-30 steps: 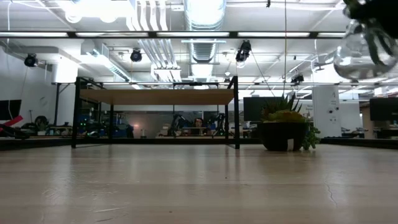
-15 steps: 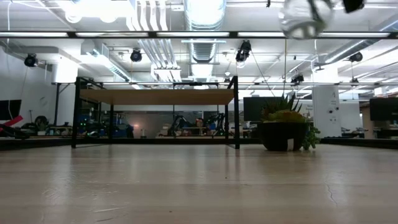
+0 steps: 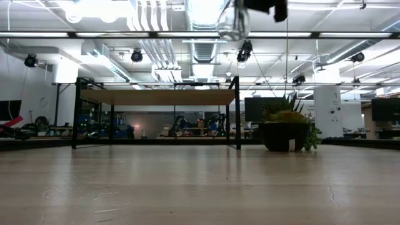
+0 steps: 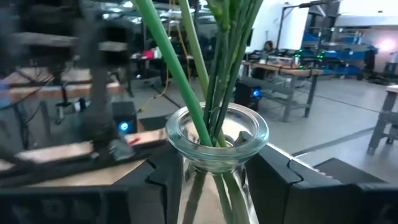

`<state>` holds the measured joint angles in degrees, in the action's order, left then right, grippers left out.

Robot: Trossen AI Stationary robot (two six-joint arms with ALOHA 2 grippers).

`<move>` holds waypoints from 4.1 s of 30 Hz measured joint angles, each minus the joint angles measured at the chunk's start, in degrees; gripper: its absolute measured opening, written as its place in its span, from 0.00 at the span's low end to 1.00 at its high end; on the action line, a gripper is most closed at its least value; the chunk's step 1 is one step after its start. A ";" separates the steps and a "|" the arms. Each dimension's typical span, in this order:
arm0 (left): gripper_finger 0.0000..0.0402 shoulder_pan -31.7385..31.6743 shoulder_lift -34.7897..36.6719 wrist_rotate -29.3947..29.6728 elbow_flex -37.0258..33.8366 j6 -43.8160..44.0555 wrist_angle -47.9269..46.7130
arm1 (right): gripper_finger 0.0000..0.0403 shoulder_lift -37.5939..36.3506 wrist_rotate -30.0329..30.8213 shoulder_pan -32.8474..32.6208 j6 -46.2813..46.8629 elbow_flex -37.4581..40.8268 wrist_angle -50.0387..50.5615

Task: Pick and place flowers into a vace then onto a shelf
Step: Put the right transparent flower vase on the shelf, then put the transparent flower vase on the shelf

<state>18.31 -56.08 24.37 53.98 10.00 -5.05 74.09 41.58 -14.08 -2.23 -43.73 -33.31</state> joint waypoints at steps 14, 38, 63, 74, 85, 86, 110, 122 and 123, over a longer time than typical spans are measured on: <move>0.44 0.02 0.38 -0.01 -0.02 -0.47 -0.35 | 0.32 10.30 -21.39 22.75 0.67 -7.27 -0.54; 0.44 0.02 0.36 -0.01 -0.36 -0.46 -0.80 | 0.34 19.67 -22.52 31.08 9.99 -9.85 -1.44; 0.44 0.02 0.36 -0.01 -0.37 -0.46 -0.79 | 0.49 19.60 -25.54 31.56 11.22 -9.81 2.80; 0.44 0.02 0.36 -0.01 -0.37 -0.46 -0.79 | 0.65 13.20 -26.62 30.68 9.34 -9.77 11.59; 0.44 0.02 0.36 -0.01 -0.37 -0.49 -0.80 | 0.64 -4.03 -26.82 22.92 7.37 0.09 28.15; 0.44 0.03 0.36 -0.02 -0.37 -0.76 -0.84 | 0.63 -6.29 -27.06 21.23 7.39 2.57 27.91; 0.44 0.00 0.18 0.51 -0.39 -1.53 -1.18 | 0.43 -57.70 -37.34 -2.20 2.45 40.10 16.32; 0.44 -0.02 0.18 5.74 -0.39 -1.53 -1.30 | 0.23 -61.61 -34.26 1.06 -5.25 40.50 20.94; 0.44 -0.02 0.18 5.74 -0.39 -1.53 -1.63 | 0.19 -61.98 -32.70 1.79 -5.53 40.50 21.62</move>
<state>18.28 -55.90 30.11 53.58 8.47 -6.68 12.11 8.88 -12.29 -7.76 -3.22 -11.69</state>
